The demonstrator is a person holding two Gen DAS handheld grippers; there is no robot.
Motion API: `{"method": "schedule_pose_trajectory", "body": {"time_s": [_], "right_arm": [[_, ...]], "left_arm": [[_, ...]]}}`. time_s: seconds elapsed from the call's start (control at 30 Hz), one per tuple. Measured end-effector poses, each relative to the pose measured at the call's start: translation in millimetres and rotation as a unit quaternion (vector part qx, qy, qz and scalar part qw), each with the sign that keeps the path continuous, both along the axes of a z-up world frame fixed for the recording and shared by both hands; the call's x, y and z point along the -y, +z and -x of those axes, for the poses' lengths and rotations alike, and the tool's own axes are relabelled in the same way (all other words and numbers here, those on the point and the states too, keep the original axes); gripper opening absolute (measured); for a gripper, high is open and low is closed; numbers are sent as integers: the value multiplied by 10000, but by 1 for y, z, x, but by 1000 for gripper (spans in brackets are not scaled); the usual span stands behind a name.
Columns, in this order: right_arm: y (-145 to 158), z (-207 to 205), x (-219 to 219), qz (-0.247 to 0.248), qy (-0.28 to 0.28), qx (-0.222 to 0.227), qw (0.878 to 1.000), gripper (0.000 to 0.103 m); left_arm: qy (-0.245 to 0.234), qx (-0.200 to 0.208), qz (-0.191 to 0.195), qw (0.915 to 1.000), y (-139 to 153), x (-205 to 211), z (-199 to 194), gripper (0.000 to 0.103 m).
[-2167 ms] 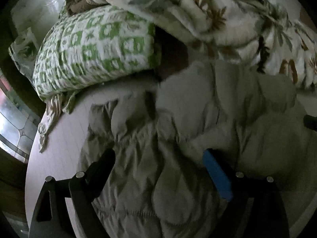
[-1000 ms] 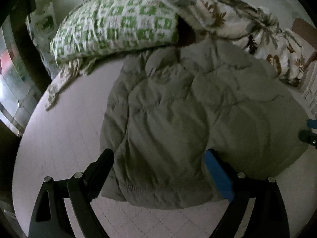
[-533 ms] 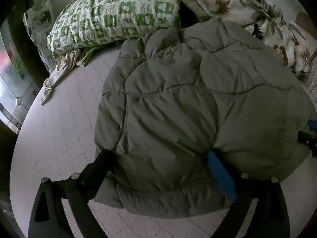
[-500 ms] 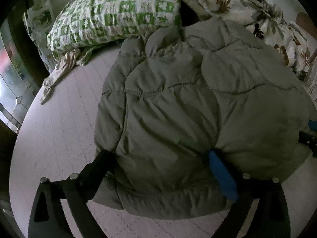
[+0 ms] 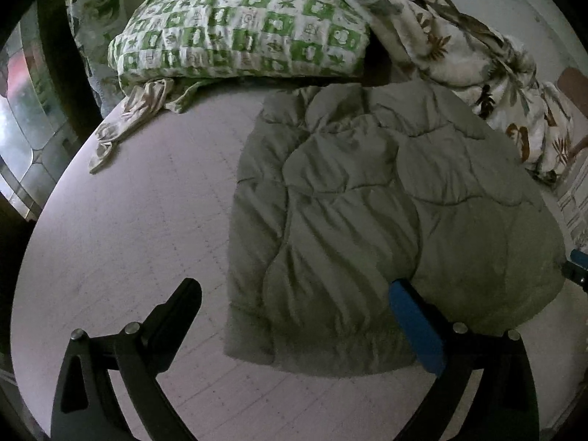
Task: Fold large clothes
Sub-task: 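Withdraw both open grippers from the folded jacket, then move both grippers onto the folded green jacket and close them on it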
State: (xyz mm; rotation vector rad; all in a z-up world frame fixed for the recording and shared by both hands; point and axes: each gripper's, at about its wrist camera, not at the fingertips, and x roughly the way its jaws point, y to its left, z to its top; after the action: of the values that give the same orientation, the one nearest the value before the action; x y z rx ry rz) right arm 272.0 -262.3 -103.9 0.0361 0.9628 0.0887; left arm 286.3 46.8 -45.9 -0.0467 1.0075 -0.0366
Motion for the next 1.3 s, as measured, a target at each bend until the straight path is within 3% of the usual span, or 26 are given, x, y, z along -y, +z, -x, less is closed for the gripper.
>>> {"method": "schedule_pose_trajectory", "body": {"time_s": [0.2,0.33,0.7,0.9,1.03,1.13,1.3], "right_arm": [[13,16,22,183,-282,-96,9994,103],[16,20,41,195,-476,-216,9984,103],[8,7,97,-462,-992,-523,9926,103],[-1,-13,110,-520,-1119,-588,9906,103],[-8,-27,110,-627,-1027,-626,9908,103],[-11,-35,112,-639,-1002,-660,9907,103],[-19,-45,115,-674,-1009,-703,9901,103]], "left_arm": [[-120,-100,-116,9998,8,-3,2,102],[-83,-177,9,9998,11,-7,4,102],[20,-481,162,9987,10,-30,-22,102],[-151,-691,333,9969,-10,-33,-51,102],[-243,-809,784,9933,-22,-31,-64,102],[-274,-925,833,9918,-33,-27,-72,102],[-292,-1521,860,9842,-69,-21,-79,103]]}}
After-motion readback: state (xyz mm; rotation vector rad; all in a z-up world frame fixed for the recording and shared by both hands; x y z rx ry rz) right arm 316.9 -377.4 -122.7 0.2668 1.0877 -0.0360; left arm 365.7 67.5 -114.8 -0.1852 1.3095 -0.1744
